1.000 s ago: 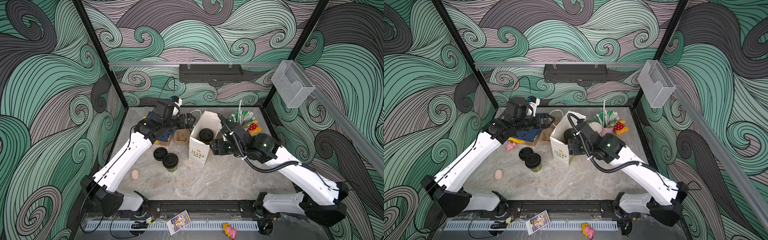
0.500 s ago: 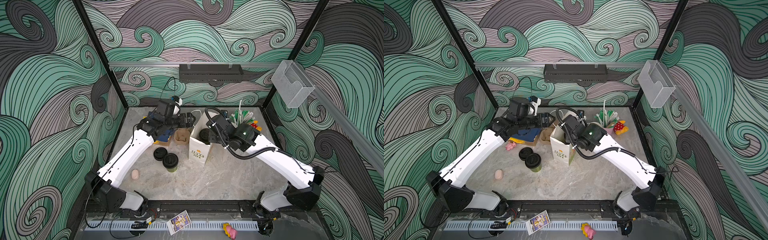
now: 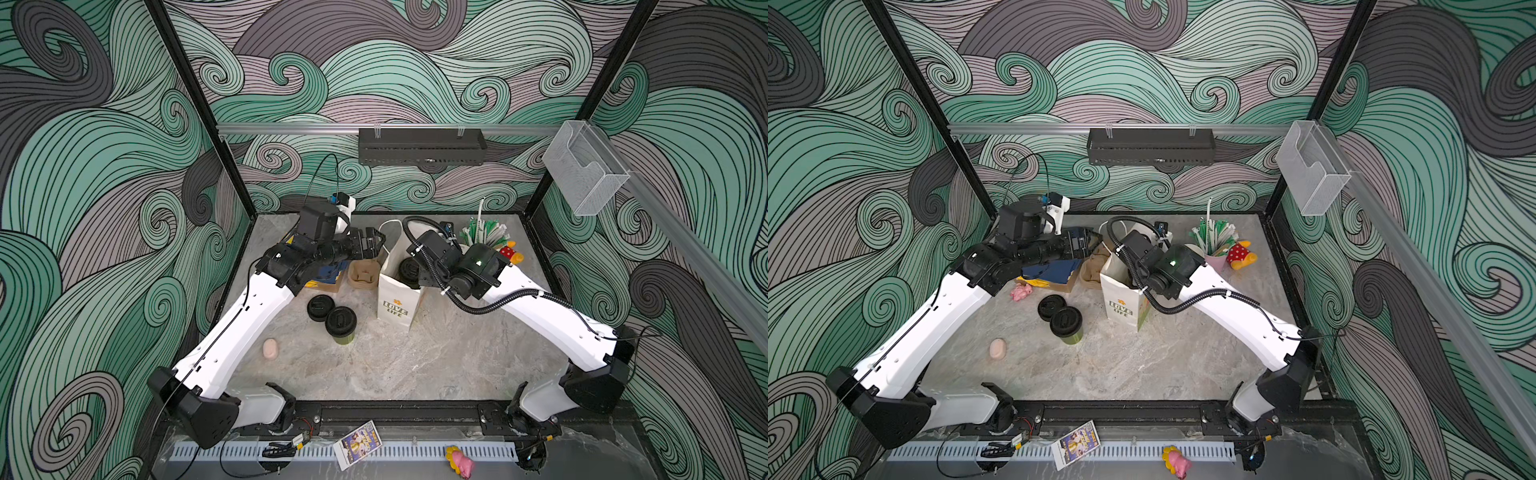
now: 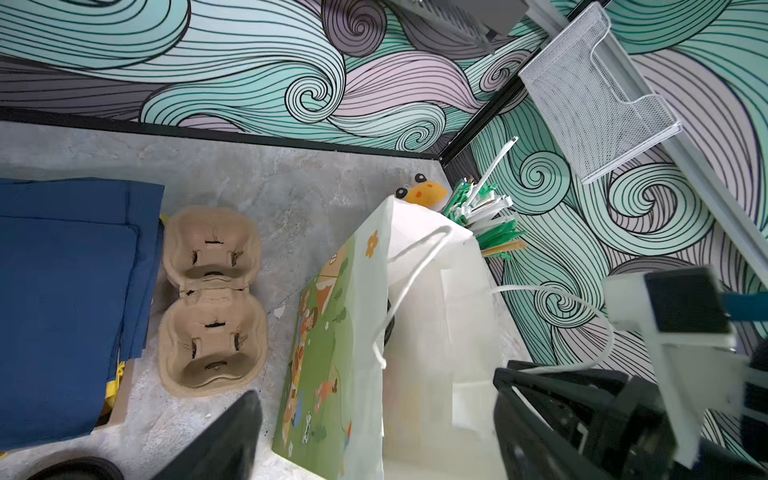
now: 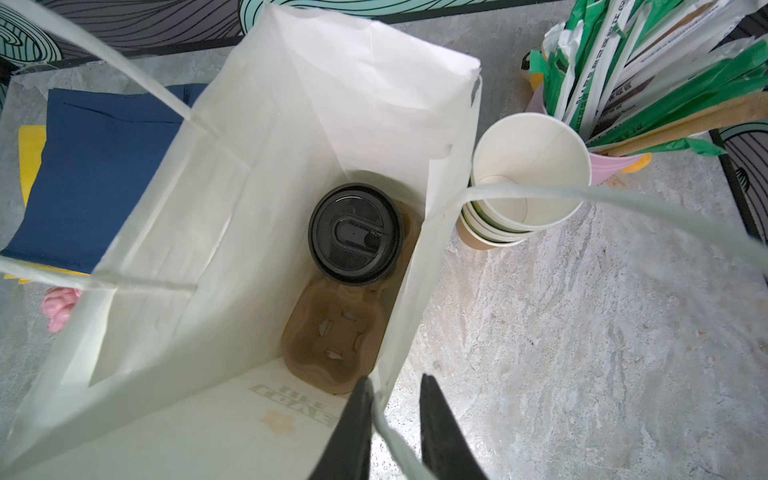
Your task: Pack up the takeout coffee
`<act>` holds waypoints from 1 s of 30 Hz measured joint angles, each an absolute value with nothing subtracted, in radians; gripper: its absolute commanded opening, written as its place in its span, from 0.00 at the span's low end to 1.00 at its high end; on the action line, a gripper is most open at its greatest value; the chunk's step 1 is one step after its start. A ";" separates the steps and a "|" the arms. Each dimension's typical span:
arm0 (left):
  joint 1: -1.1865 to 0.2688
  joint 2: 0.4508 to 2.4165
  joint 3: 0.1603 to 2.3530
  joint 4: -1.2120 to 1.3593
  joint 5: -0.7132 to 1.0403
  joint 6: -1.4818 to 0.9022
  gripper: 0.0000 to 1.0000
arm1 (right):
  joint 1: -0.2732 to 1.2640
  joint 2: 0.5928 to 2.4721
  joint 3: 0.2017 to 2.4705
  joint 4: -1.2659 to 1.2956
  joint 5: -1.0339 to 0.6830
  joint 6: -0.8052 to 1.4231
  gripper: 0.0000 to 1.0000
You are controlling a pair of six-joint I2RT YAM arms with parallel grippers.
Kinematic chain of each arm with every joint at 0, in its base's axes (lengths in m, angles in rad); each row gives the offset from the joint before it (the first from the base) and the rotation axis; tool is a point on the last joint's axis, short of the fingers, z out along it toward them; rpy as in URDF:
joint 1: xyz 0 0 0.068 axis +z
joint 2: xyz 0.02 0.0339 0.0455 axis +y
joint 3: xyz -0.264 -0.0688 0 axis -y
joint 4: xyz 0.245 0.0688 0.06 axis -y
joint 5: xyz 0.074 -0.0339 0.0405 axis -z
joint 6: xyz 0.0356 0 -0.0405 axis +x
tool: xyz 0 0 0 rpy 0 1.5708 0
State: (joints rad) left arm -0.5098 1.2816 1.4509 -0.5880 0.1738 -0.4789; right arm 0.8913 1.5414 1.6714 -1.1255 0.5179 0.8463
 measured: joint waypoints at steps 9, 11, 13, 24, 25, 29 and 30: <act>-0.510 1.206 1.395 -0.620 0.148 -0.480 0.89 | 0.875 1.541 1.671 -1.126 0.508 0.832 0.00; -0.510 1.189 1.380 -0.632 0.139 -0.482 0.89 | 0.870 1.541 1.671 -1.126 0.503 0.823 0.00; -0.510 1.166 1.362 -0.643 0.130 -0.483 0.89 | 0.863 1.541 1.672 -1.126 0.495 0.811 0.00; -0.506 0.984 1.221 -0.782 -0.007 -0.543 0.89 | 0.772 1.488 1.657 -1.127 0.391 0.700 0.00; -0.505 0.971 1.205 -0.797 -0.020 -0.553 0.90 | 0.764 1.481 1.655 -1.129 0.381 0.688 0.00; -0.498 0.938 1.167 -0.852 -0.060 -0.585 0.90 | 0.744 1.472 1.649 -1.132 0.353 0.659 0.06; -0.496 0.933 1.160 -0.862 -0.068 -0.592 0.90 | 0.741 1.472 1.647 -1.133 0.346 0.653 0.13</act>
